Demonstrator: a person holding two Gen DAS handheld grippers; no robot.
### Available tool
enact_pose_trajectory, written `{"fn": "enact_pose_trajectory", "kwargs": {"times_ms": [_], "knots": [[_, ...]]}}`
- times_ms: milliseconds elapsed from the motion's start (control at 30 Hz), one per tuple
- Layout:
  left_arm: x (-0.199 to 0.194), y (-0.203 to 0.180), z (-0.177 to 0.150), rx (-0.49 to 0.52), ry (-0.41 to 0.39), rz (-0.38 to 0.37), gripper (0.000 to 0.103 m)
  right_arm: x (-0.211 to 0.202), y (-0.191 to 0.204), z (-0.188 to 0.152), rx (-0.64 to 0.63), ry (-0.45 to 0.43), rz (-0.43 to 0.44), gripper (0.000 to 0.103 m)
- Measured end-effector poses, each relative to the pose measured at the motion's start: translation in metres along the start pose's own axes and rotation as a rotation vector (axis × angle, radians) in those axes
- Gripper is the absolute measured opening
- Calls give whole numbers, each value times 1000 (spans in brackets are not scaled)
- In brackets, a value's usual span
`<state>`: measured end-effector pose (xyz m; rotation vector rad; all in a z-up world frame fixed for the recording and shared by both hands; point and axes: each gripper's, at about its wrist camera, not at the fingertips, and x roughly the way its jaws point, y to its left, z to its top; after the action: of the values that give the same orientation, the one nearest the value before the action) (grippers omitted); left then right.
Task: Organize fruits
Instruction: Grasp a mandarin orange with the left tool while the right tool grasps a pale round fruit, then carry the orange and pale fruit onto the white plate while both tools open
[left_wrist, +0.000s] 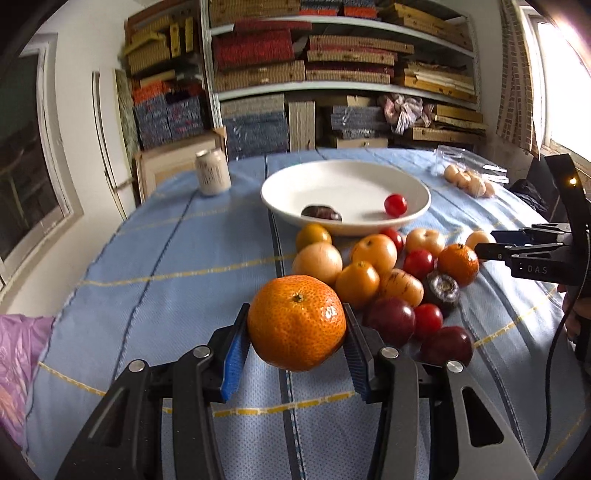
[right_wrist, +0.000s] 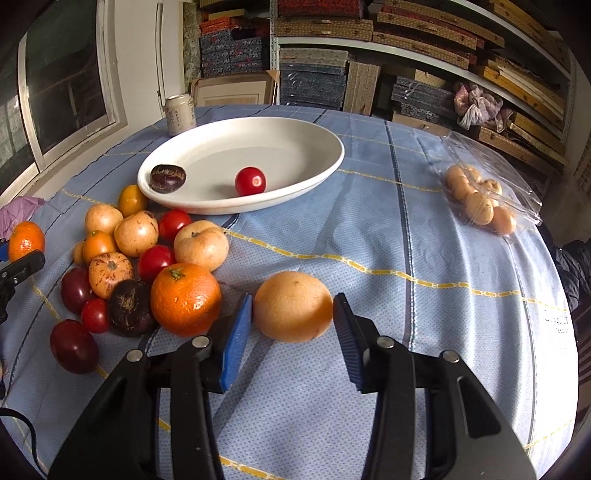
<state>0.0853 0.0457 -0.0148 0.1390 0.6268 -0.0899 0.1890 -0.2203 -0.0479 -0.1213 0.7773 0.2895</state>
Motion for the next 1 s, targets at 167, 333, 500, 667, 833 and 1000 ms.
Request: {"fn": "enact_pose_trajectory", "kwargs": {"times_ms": [167, 333, 500, 667, 833, 1000], "knots": [[-9, -6, 18, 23, -65, 35, 47, -9, -5, 3, 33, -45, -5, 42], [13, -15, 53, 79, -52, 25, 47, -29, -14, 24, 112, -113, 77, 0], [45, -8, 88, 33, -26, 8, 47, -6, -10, 46, 53, -26, 66, 23], [53, -5, 86, 5, -27, -13, 47, 13, -3, 24, -20, 5, -9, 51], [66, -3, 80, -15, 17, -49, 47, 31, -10, 25, -3, 49, -15, 66], [69, 1, 77, -22, 21, -47, 47, 39, -13, 34, 11, 37, 4, 51]]}}
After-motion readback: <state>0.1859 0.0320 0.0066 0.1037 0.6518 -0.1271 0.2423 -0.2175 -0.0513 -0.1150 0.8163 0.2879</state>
